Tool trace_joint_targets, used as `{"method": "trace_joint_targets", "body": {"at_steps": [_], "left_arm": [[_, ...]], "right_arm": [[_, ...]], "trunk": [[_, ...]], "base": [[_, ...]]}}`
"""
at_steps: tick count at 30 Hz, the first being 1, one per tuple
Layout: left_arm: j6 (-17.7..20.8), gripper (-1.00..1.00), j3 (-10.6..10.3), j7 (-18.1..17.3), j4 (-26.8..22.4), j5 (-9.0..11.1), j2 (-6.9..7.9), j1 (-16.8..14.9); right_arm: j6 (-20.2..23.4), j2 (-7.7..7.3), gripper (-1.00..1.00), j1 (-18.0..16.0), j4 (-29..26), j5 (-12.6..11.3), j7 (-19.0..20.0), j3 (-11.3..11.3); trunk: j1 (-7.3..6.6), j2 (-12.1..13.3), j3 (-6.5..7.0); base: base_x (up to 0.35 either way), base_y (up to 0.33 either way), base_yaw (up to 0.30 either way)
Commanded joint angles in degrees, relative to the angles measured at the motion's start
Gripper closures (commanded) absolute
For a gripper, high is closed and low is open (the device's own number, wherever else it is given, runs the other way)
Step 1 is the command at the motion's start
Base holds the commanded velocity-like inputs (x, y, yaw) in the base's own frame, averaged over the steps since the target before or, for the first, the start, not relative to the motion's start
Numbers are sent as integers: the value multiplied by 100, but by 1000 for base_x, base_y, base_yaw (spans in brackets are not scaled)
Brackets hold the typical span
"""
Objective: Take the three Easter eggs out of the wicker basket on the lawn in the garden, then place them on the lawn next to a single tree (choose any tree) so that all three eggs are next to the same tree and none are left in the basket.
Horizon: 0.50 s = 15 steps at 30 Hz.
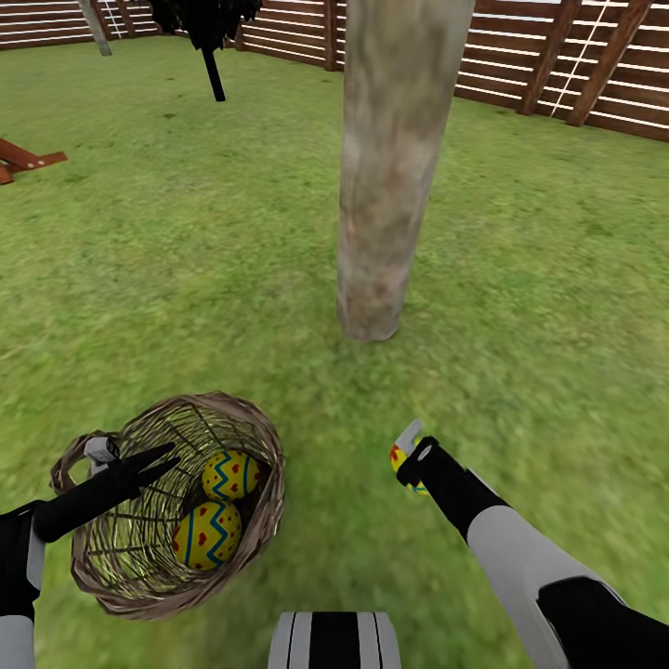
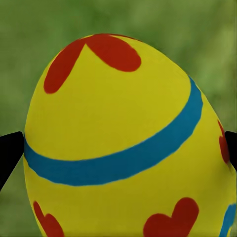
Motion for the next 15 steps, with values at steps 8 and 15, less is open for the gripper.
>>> {"method": "trace_joint_targets", "body": {"at_steps": [8, 15], "left_arm": [[59, -100, 12, -50, -5, -58, -2, -5], [59, -100, 12, -50, -5, -58, -2, -5]], "right_arm": [[-97, 32, 100, -1, 379, 59, -351, 18], [-191, 95, 100, -1, 574, 59, -585, 18]], "trunk": [[-1, -2, -4], [-1, -2, -4]], "base": [[0, 0, 0], [0, 0, 0]]}}
